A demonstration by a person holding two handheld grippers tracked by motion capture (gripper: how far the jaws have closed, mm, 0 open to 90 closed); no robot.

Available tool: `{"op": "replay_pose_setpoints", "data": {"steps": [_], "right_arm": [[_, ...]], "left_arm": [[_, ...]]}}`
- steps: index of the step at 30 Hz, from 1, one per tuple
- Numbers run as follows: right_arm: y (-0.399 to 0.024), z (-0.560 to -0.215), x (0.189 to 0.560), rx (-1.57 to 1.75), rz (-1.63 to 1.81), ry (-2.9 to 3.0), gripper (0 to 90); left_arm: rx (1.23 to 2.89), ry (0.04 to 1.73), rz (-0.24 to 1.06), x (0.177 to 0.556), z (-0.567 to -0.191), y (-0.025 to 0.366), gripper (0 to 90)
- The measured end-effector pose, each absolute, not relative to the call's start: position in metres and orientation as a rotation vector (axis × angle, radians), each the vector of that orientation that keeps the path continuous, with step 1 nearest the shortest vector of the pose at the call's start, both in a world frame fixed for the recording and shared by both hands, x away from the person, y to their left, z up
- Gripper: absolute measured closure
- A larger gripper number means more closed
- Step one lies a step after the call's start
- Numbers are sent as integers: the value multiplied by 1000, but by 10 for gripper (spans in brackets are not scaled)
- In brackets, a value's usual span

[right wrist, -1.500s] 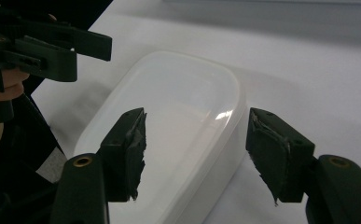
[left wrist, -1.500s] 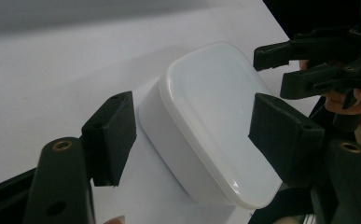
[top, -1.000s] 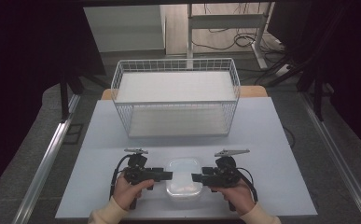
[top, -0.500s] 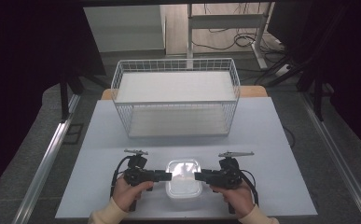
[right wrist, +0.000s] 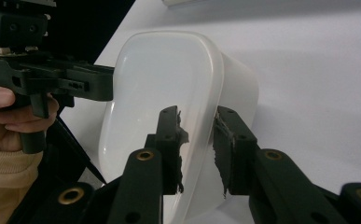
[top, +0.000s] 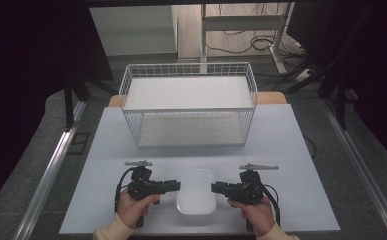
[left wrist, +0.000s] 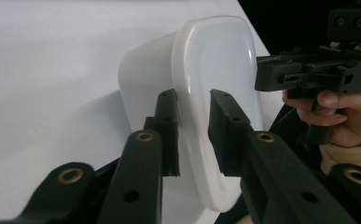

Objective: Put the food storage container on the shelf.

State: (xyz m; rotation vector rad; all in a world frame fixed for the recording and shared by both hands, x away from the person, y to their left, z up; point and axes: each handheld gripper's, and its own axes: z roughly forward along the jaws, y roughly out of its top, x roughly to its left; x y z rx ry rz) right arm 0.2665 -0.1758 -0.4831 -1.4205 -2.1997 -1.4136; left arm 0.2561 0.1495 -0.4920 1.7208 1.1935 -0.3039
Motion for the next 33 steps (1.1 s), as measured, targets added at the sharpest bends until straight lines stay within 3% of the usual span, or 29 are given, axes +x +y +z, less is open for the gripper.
{"op": "replay_pose_setpoints", "data": {"steps": [10,33], "right_arm": [[-177,-478,262,-1415,-1461,-2215,786],[-178,-458,263,-1379,-1549,-2299,789]], "left_arm": [[1731,1144,-246,251,-484,151,800],[1740,1071,-166,256,-464,149,805]]}}
